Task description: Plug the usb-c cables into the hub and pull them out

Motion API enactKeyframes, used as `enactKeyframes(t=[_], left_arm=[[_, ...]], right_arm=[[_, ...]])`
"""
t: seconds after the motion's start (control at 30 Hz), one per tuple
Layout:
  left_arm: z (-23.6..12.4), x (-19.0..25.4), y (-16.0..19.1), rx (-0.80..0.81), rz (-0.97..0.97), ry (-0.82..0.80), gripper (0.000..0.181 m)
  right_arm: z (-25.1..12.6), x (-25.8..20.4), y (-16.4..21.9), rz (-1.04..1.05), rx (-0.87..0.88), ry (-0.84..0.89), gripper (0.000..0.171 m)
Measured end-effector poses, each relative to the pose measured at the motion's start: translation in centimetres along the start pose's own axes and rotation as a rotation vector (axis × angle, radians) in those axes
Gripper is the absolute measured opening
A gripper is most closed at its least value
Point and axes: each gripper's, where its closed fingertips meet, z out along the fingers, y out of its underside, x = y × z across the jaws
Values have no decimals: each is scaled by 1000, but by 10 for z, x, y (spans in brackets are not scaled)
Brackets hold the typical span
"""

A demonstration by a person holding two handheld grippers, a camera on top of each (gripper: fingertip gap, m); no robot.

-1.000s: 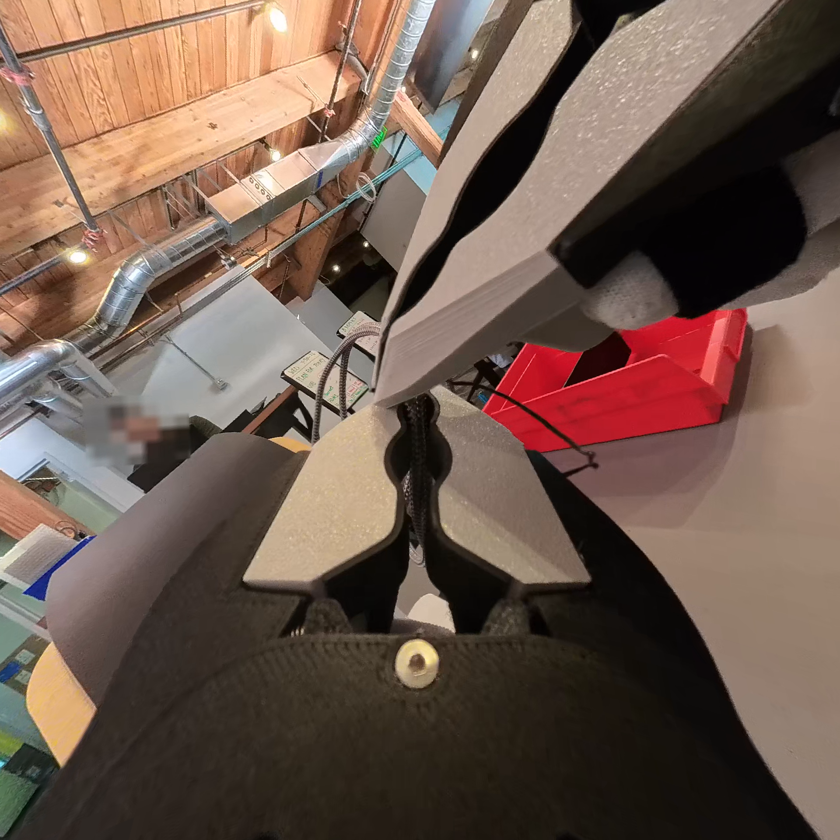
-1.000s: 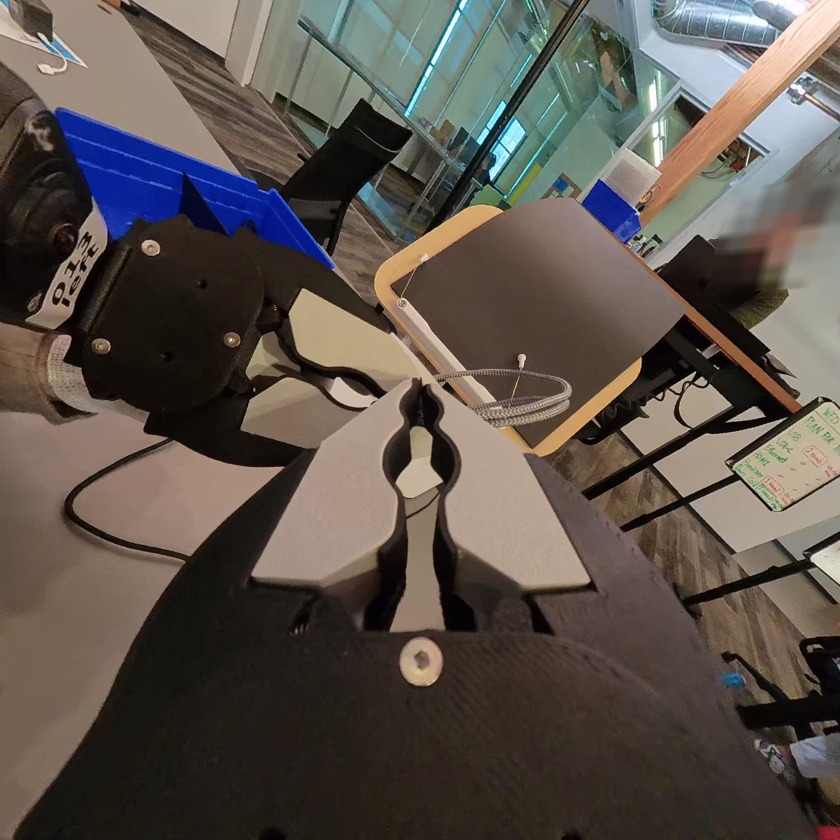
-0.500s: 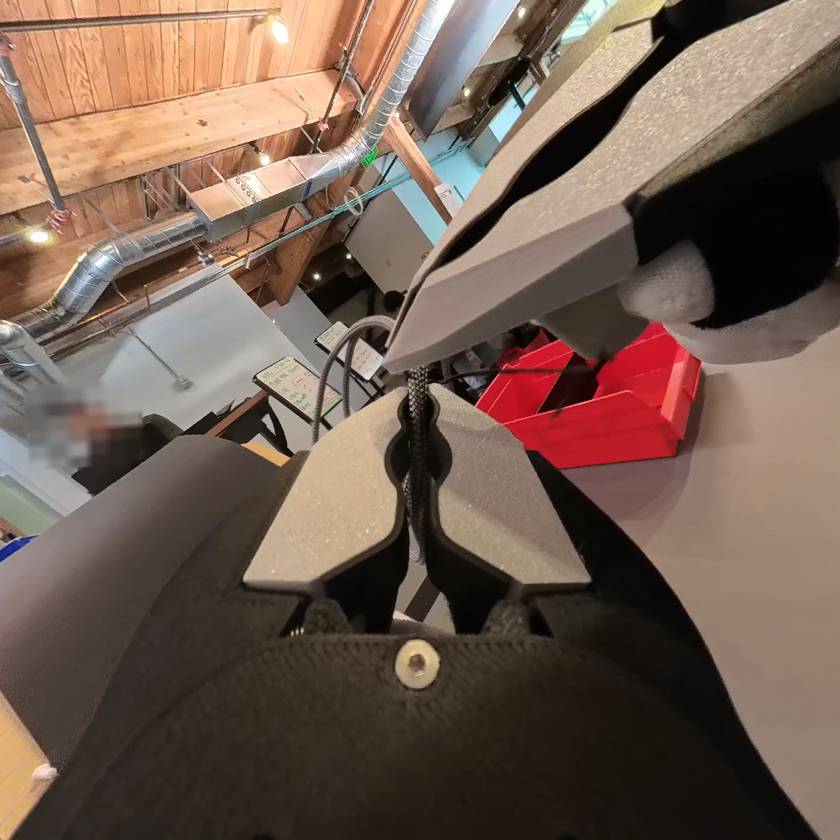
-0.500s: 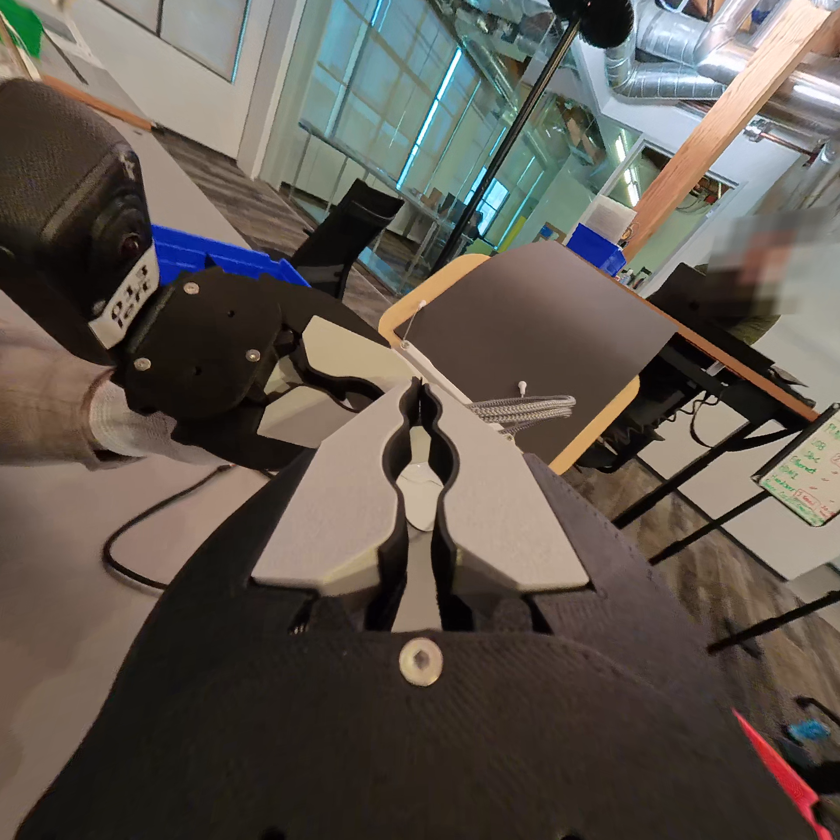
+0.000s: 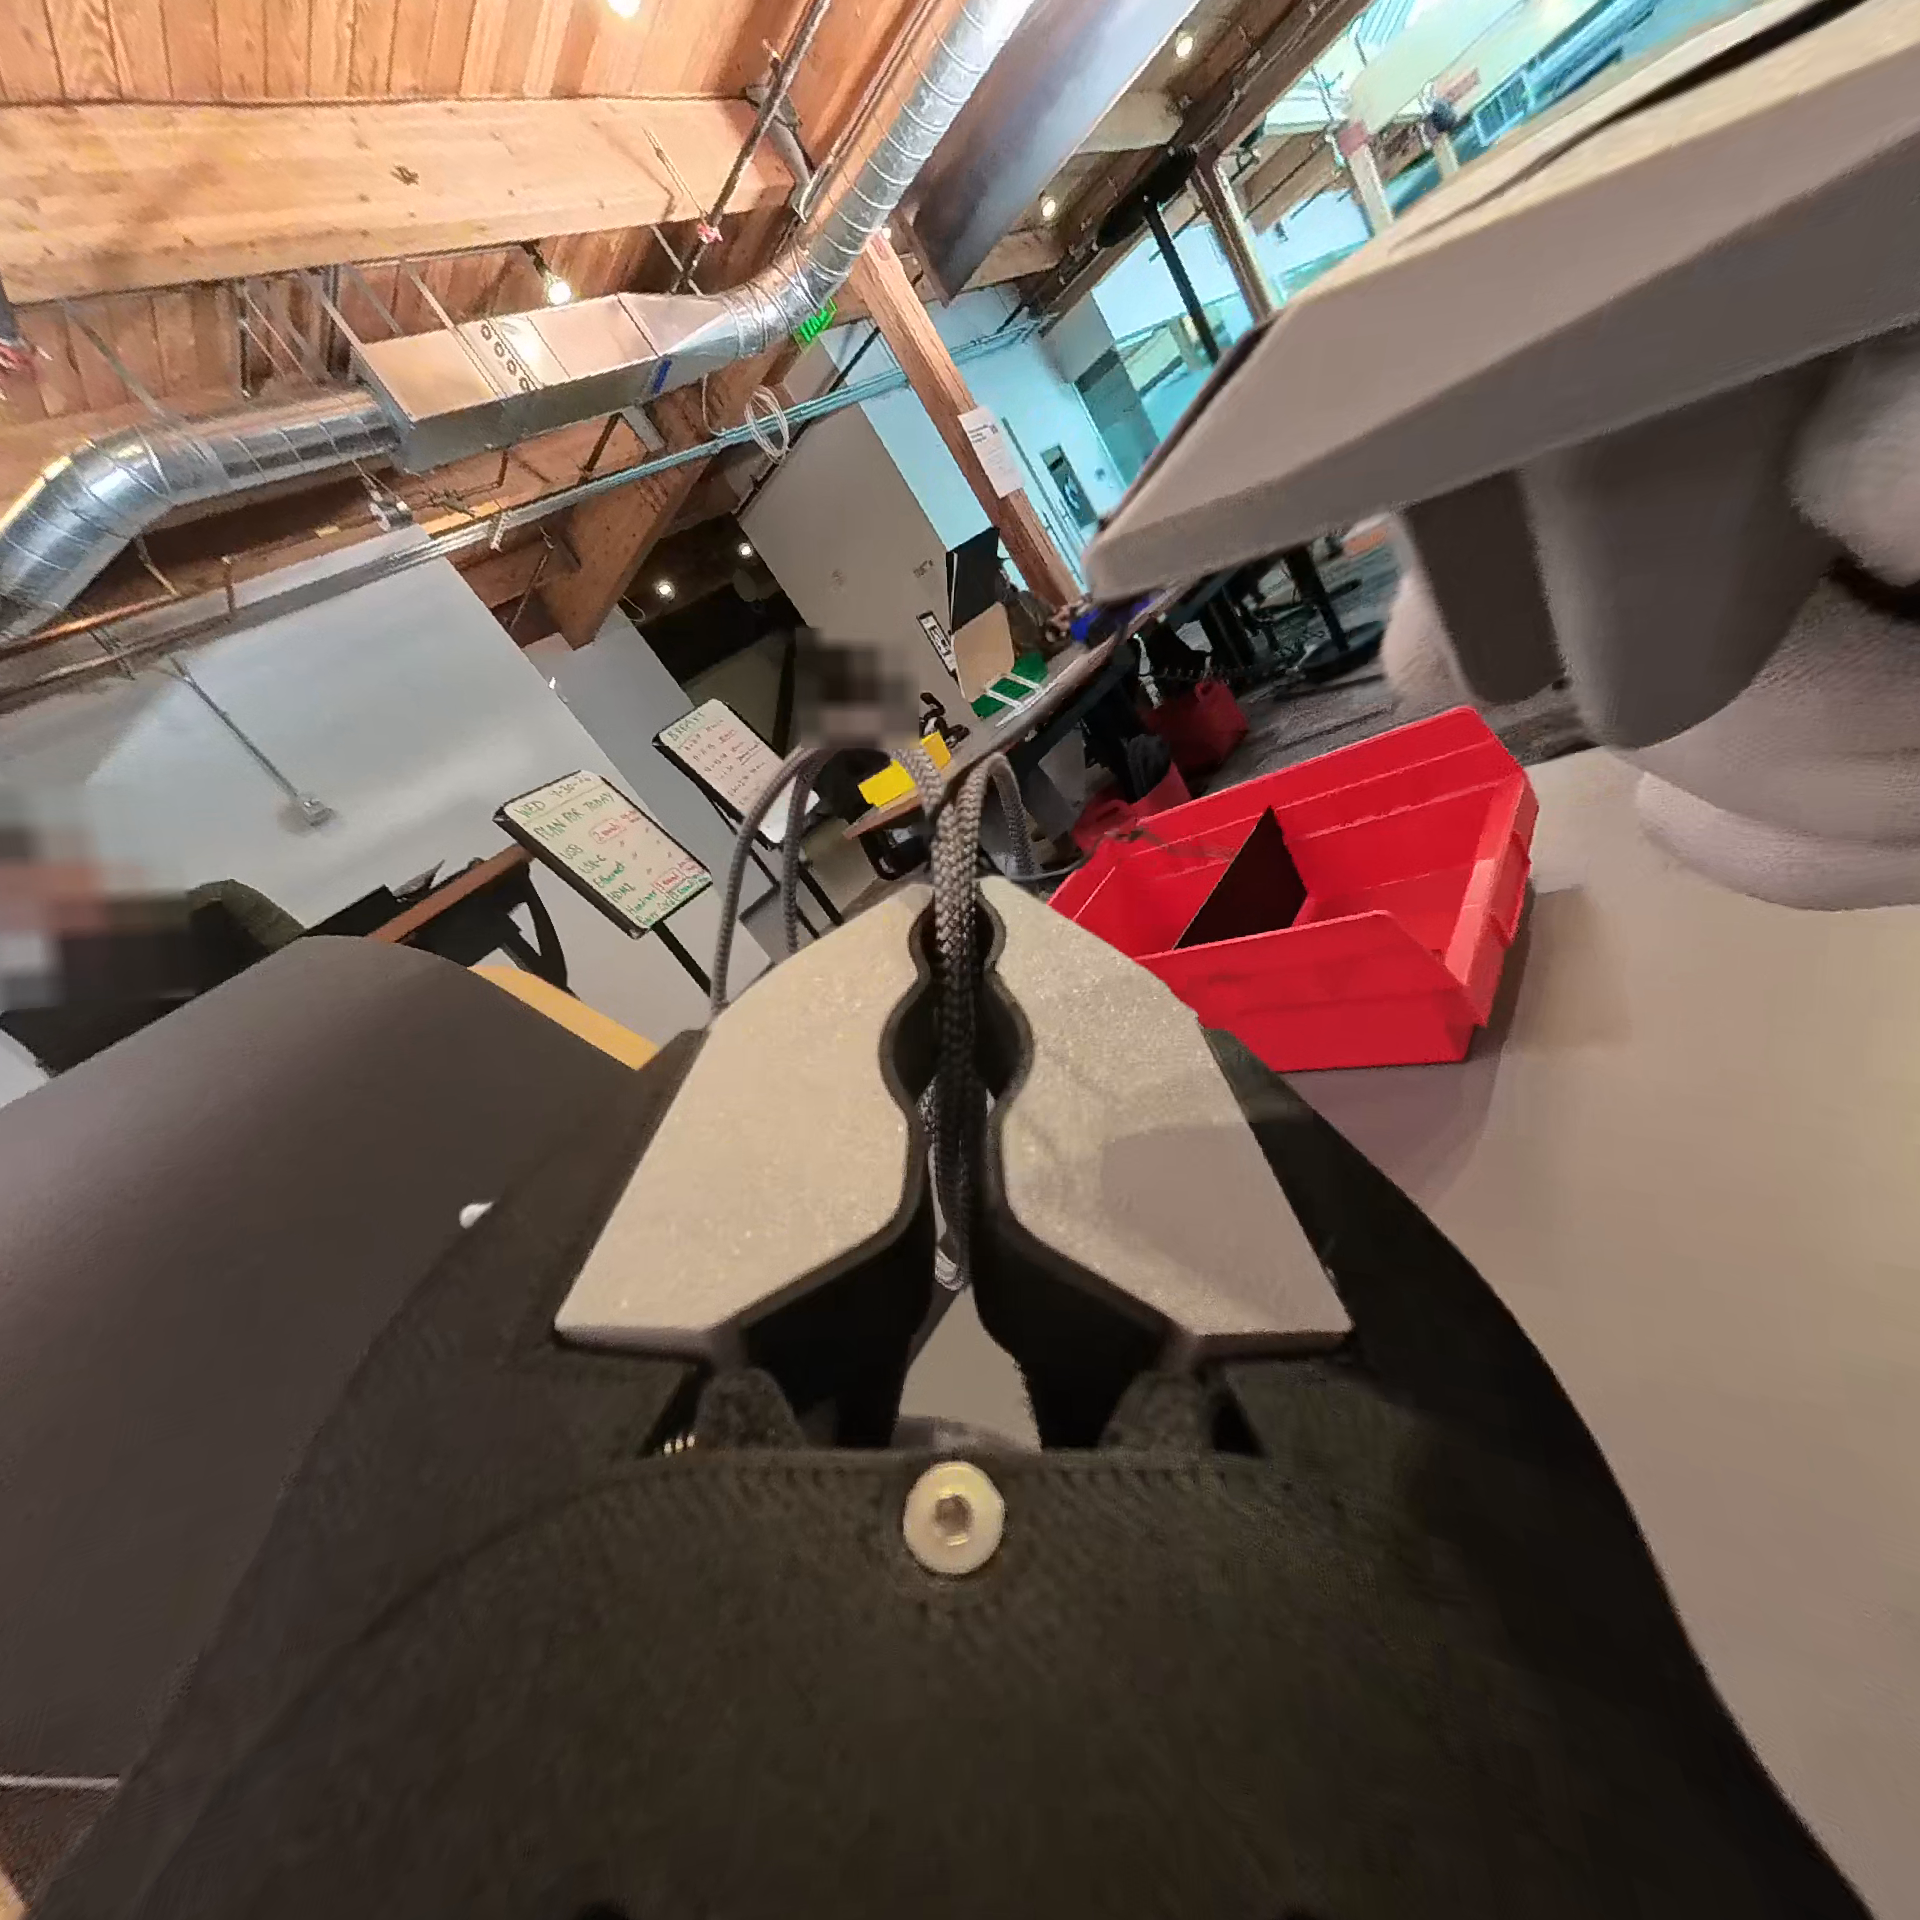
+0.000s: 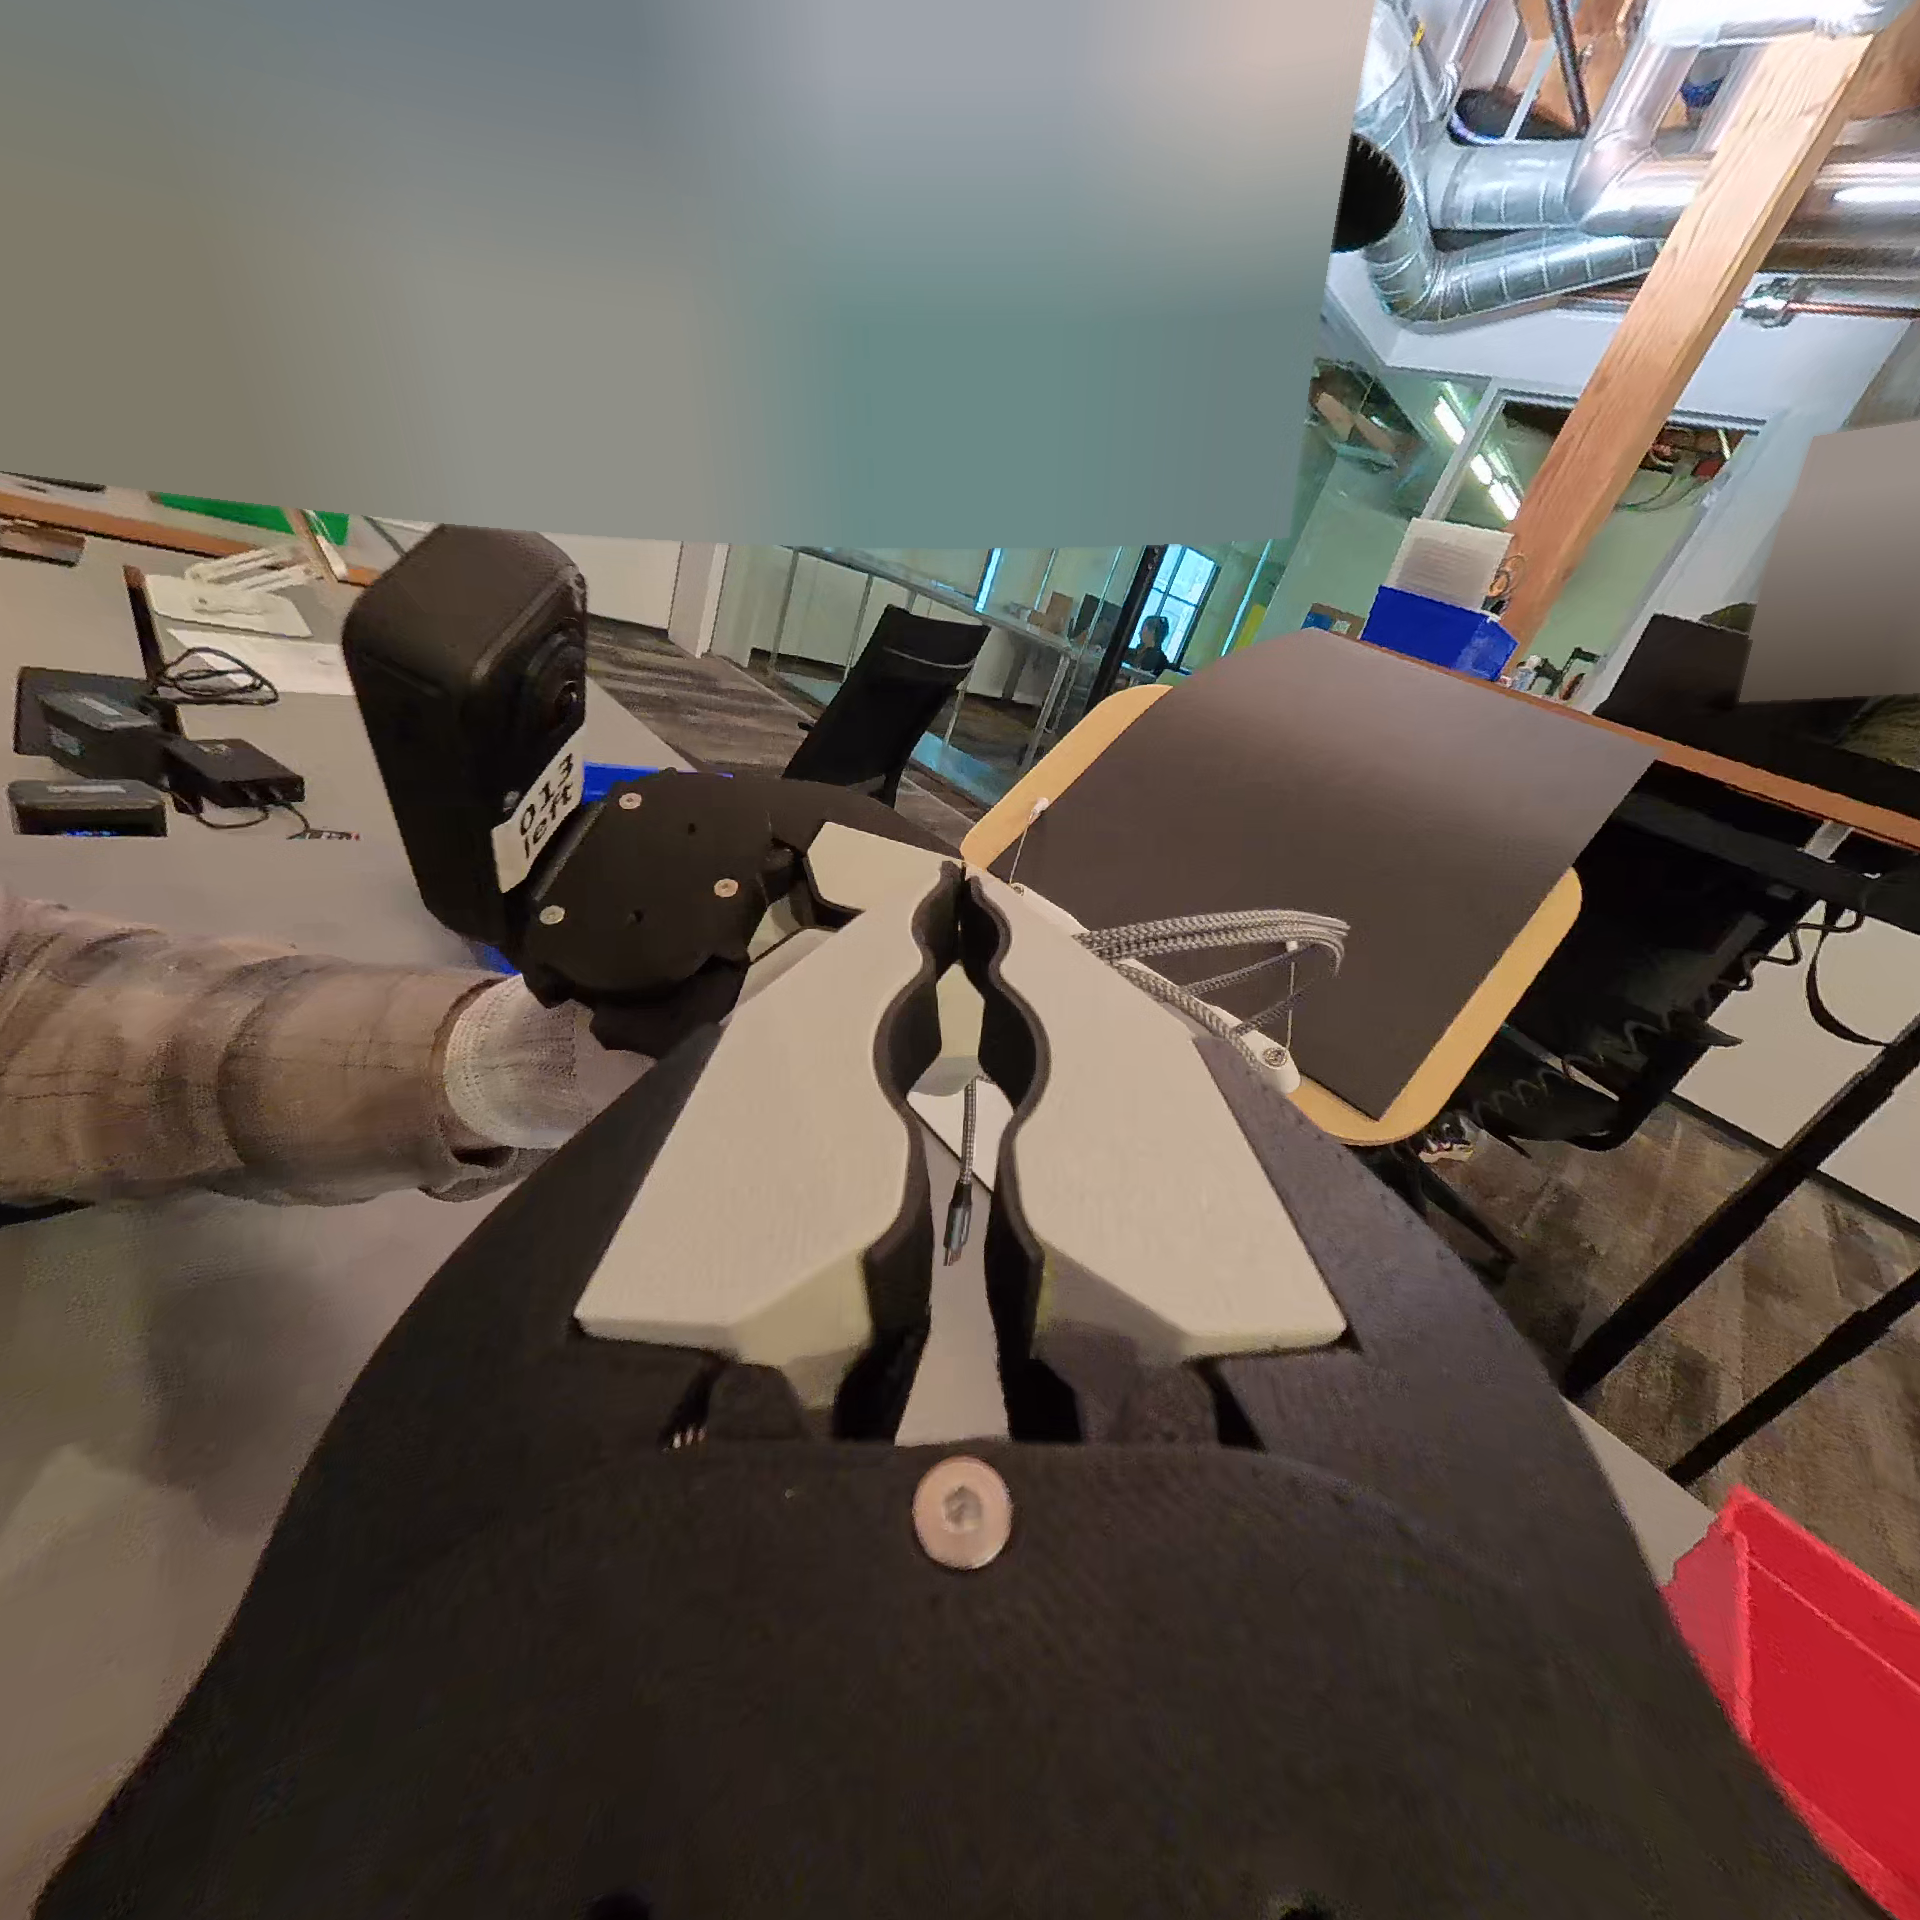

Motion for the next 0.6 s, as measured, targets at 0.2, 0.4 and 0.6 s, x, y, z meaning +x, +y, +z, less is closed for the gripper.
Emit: enactKeyframes(t=[0.2, 0.4, 0.6], left_arm=[[-2, -2, -4, 23, -76, 23, 2], [-5, 0, -9, 60, -125, 66, 2], [-7, 2, -15, 82, -179, 115, 3]], right_arm=[[-12, 8, 6, 89, 14, 1, 0], [-16, 18, 16, 194, 37, 8, 0], [-13, 30, 26, 232, 22, 32, 0]])
